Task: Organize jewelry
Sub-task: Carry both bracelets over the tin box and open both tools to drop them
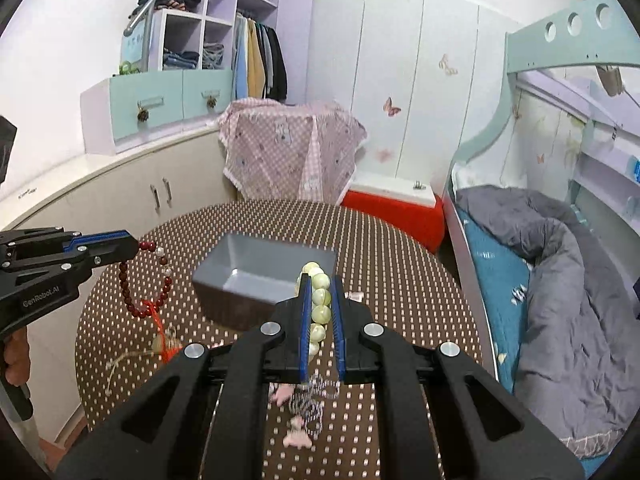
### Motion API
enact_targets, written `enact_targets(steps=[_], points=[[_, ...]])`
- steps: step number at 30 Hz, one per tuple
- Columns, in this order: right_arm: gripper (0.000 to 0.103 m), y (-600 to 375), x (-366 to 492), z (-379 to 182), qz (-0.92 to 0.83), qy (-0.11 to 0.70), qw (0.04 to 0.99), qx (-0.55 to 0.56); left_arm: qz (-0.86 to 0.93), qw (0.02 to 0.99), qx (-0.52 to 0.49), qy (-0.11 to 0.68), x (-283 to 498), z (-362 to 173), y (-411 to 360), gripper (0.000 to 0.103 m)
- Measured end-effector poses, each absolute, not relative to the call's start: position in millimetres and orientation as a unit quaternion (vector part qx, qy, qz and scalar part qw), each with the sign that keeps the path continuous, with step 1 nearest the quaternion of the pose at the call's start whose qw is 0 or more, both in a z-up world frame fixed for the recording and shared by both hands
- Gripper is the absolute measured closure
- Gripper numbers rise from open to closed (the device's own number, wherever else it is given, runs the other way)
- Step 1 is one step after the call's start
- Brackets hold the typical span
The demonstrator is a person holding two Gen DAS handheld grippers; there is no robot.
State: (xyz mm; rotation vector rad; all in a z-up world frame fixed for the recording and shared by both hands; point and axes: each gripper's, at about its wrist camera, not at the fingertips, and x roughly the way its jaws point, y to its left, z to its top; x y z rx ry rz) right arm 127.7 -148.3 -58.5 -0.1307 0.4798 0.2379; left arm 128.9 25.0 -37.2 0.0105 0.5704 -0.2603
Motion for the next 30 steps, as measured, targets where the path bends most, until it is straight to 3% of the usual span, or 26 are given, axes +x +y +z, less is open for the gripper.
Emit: enact_targets(steps=[13, 30], points=[[0.095, -140.3, 158.8, -43.2, 0.132, 0.217, 0.965, -0.066, -0.146, 0.959, -0.003, 0.241, 160.8, -10.3, 14.5, 0.095], [0.094, -124.7, 212.0, -83.0, 0.145, 0.303, 0.939, -0.073, -0.142, 0.926, -0.007, 0.35, 223.6, -71.1, -3.7, 0.095]])
